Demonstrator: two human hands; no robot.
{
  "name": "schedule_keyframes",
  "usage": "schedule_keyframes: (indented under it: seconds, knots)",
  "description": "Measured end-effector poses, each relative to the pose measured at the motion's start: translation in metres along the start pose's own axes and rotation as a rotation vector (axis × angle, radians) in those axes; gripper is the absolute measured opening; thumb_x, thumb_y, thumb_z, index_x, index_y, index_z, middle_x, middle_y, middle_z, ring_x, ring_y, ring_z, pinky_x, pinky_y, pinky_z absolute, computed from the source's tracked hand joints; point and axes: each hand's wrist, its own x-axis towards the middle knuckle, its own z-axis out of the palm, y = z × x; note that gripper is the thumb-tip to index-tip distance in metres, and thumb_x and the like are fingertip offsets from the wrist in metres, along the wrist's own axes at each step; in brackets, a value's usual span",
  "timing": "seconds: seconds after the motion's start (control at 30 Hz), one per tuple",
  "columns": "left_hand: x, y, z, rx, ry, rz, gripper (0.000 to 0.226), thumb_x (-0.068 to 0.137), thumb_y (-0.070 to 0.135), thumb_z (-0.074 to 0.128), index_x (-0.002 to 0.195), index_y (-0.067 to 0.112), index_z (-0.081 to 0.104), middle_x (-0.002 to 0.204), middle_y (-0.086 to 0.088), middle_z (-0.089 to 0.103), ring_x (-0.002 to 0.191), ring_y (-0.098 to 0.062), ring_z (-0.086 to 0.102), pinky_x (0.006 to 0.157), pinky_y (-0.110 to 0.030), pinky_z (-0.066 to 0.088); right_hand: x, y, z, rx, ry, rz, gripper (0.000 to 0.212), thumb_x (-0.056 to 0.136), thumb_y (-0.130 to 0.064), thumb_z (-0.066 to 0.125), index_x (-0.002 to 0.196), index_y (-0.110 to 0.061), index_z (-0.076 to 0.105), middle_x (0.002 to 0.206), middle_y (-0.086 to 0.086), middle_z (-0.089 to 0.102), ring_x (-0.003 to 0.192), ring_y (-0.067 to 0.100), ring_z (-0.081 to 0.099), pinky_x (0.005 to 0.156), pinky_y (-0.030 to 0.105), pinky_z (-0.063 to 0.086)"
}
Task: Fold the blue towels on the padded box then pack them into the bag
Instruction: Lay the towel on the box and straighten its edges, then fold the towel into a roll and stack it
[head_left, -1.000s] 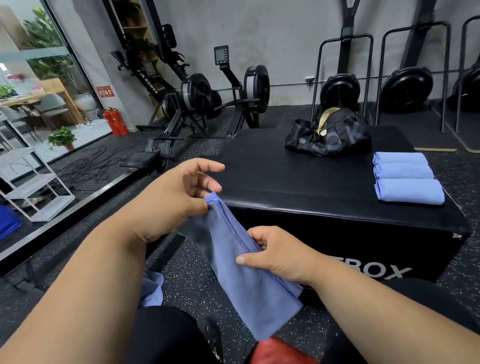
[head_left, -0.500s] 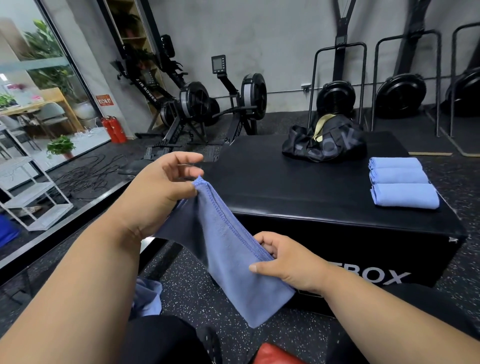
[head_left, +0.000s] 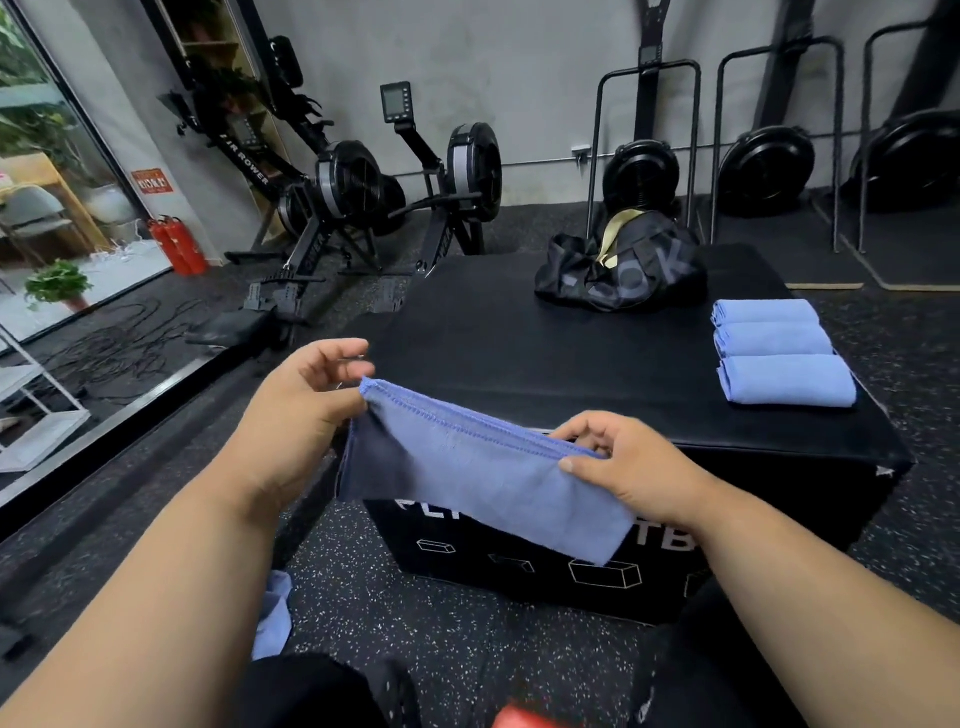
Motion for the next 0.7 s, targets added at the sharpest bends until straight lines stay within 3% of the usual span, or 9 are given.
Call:
schedule_keyframes:
  seconds: [0.1, 0.27, 0.37, 0.47, 0.5, 0.57, 0.63, 0.7]
  knots:
    - [0.018, -0.019, 0.005, -0.027, 0.002, -0.045, 0.058, 0.064, -0.001, 0.068, 0.118, 0.022, 0.067, 0.100, 0.001, 0.066, 0.083, -0.010, 0.061, 0.069, -0.018, 0.049, 0.016, 0.007, -0.018, -0.048, 0.005, -0.001, 0.022, 0.091, -0.023, 0.077, 0.107, -0.038, 0.074, 0.088, 0.008, 0.072, 0.074, 0.013, 0.060, 0.076, 0.041, 0.052]
    - [0.058, -0.045, 0.012, -0.099, -0.019, -0.128, 0.061, 0.064, -0.007, 0.064, 0.117, 0.023, 0.069, 0.099, 0.003, 0.069, 0.085, -0.006, 0.065, 0.067, -0.019, 0.048, 0.056, 0.006, -0.052, -0.094, -0.074, 0.018, 0.023, 0.093, -0.018, 0.078, 0.108, -0.034, 0.073, 0.077, -0.003, 0.064, 0.065, 0.011, 0.053, 0.062, 0.025, 0.042]
    - [0.092, -0.056, 0.016, -0.148, -0.005, -0.179, 0.057, 0.083, -0.022, 0.053, 0.115, 0.022, 0.069, 0.101, 0.001, 0.069, 0.091, -0.007, 0.065, 0.072, -0.021, 0.048, 0.098, 0.003, -0.072, -0.151, -0.090, 0.020, 0.022, 0.092, -0.020, 0.080, 0.107, -0.033, 0.073, 0.076, -0.006, 0.065, 0.065, 0.009, 0.054, 0.062, 0.021, 0.042]
    - [0.138, -0.080, 0.017, -0.141, 0.026, -0.255, 0.057, 0.088, -0.022, 0.046, 0.116, 0.022, 0.069, 0.110, -0.002, 0.070, 0.095, -0.011, 0.065, 0.073, -0.022, 0.048, 0.160, 0.005, -0.085, -0.245, -0.074, 0.017, 0.021, 0.091, -0.021, 0.081, 0.107, -0.033, 0.073, 0.076, -0.008, 0.067, 0.064, 0.007, 0.057, 0.062, 0.024, 0.045]
    - [0.156, -0.092, 0.019, -0.129, 0.039, -0.277, 0.055, 0.089, -0.021, 0.047, 0.116, 0.023, 0.069, 0.112, -0.002, 0.070, 0.095, -0.012, 0.065, 0.075, -0.024, 0.047, 0.184, 0.010, -0.086, -0.288, -0.072, 0.022, 0.022, 0.091, -0.022, 0.081, 0.108, -0.034, 0.073, 0.078, -0.009, 0.070, 0.066, 0.009, 0.060, 0.065, 0.027, 0.050]
    - [0.193, -0.121, 0.022, -0.059, 0.074, -0.304, 0.051, 0.090, -0.019, 0.051, 0.113, 0.023, 0.069, 0.113, -0.002, 0.071, 0.091, -0.014, 0.065, 0.075, -0.025, 0.046, 0.230, 0.030, -0.085, -0.413, -0.046, 0.031, 0.026, 0.090, -0.029, 0.081, 0.113, -0.037, 0.072, 0.097, -0.012, 0.074, 0.086, 0.011, 0.068, 0.084, 0.035, 0.057]
    - [0.222, -0.158, 0.021, 0.052, 0.107, -0.319, 0.046, 0.085, -0.014, 0.061, 0.114, 0.022, 0.069, 0.111, -0.005, 0.071, 0.083, -0.015, 0.063, 0.071, -0.027, 0.047, 0.263, 0.057, -0.084, -0.566, 0.023, 0.056, 0.033, 0.089, -0.039, 0.079, 0.121, -0.040, 0.069, 0.119, -0.011, 0.067, 0.112, 0.011, 0.063, 0.103, 0.037, 0.049]
    - [0.239, -0.191, 0.015, 0.176, 0.105, -0.332, 0.048, 0.076, -0.001, 0.072, 0.119, 0.020, 0.070, 0.109, -0.001, 0.072, 0.084, -0.016, 0.065, 0.082, -0.033, 0.054, 0.276, 0.087, -0.084, -0.553, 0.115, 0.153, 0.037, 0.090, -0.044, 0.077, 0.125, -0.036, 0.068, 0.122, -0.008, 0.061, 0.114, 0.013, 0.061, 0.101, 0.035, 0.047]
